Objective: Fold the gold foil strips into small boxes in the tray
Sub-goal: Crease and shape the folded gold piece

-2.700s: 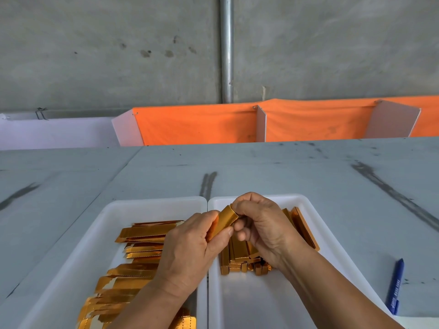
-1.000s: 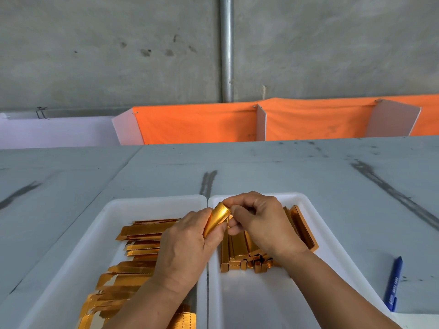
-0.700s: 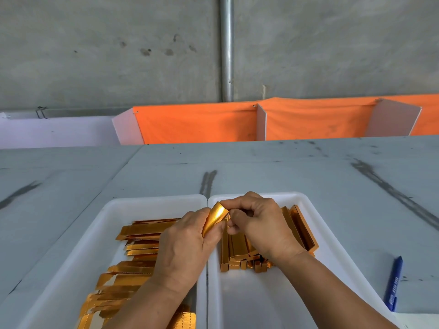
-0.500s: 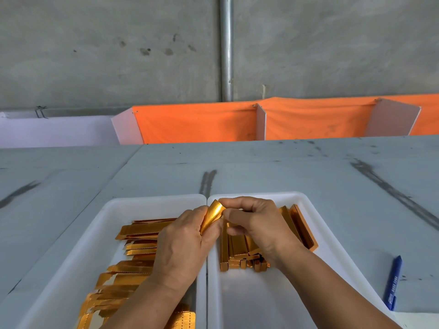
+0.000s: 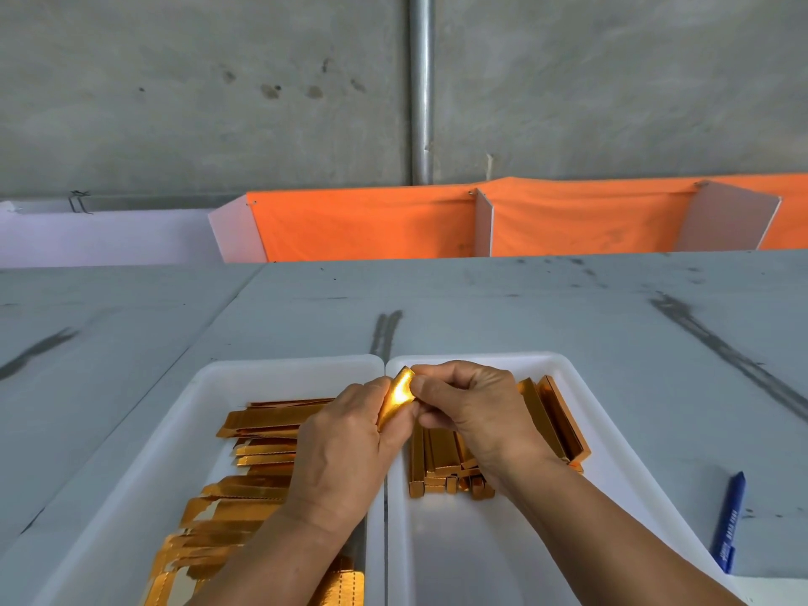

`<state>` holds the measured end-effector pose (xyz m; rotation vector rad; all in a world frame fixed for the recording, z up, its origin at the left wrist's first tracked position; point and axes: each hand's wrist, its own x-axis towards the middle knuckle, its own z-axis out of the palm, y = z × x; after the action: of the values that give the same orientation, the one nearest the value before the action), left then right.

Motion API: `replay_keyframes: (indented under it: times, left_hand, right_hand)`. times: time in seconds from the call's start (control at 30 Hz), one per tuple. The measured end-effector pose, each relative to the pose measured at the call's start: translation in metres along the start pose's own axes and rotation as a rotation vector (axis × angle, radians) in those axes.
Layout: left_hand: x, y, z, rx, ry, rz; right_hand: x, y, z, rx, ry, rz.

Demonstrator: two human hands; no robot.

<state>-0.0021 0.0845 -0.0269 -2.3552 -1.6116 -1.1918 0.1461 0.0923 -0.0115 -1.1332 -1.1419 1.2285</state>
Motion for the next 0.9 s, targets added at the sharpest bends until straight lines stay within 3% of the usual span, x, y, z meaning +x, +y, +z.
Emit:
replay_keyframes:
  times: [0.23,0.53,0.9]
  left_hand:
    - [0.0003,-0.0023,0.0012,-0.013,-0.021,-0.003]
    - [-0.0024,-0.0006,0.0049,-0.237,-0.029,-0.148]
    - [-0.0017,0.0019,0.0019,-0.200,-0.066,-0.083]
  right_hand:
    - [-0.0004,0.0006,0.0005,0.016,0.019,0.006]
    - [0.0031,-0.0039,-0.0066,0.058,0.119,-0.020]
    - [0.0054,-0.0014,-0.0093,0.078,0.109,-0.022]
